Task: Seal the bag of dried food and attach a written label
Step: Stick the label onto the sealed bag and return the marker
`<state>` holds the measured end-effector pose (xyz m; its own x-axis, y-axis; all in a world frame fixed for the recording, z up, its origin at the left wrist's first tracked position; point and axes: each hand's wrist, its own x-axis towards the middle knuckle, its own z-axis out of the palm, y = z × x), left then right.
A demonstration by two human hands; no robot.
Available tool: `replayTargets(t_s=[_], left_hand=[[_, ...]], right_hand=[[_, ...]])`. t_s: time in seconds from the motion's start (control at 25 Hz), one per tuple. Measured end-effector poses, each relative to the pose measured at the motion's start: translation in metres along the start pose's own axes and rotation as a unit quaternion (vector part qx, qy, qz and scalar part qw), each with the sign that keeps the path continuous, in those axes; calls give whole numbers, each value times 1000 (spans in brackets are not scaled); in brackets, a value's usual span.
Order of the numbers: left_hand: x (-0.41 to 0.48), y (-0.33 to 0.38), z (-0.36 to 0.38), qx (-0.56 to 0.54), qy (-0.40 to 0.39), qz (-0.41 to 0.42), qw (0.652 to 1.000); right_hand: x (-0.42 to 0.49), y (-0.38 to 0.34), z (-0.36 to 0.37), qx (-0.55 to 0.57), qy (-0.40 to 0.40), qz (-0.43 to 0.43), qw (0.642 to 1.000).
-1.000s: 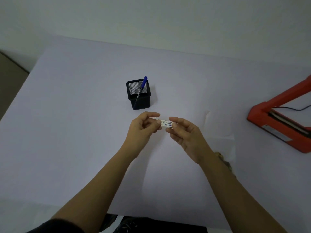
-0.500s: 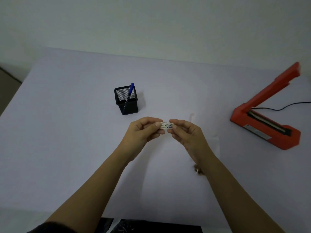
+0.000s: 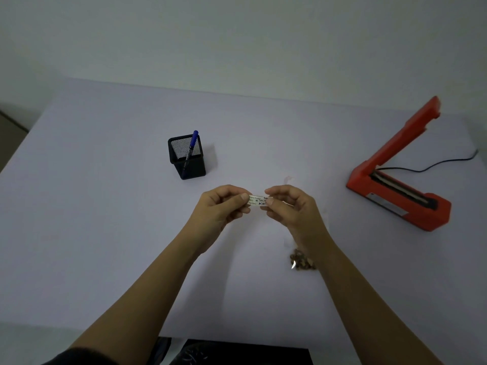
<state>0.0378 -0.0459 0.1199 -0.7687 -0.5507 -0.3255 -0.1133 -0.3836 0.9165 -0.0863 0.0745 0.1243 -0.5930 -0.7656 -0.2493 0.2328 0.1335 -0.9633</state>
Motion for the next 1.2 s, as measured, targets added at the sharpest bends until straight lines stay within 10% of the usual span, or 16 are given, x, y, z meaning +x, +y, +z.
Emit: replayTargets(t_s=[0.48, 1.2], left_hand=[[-7, 2, 24, -75, -31, -50, 995], [-18, -14, 33, 275, 94, 256, 922]], right_hand=[[-16, -9, -17, -87, 34, -37, 995], [-29, -7, -11, -61, 78, -41, 994]])
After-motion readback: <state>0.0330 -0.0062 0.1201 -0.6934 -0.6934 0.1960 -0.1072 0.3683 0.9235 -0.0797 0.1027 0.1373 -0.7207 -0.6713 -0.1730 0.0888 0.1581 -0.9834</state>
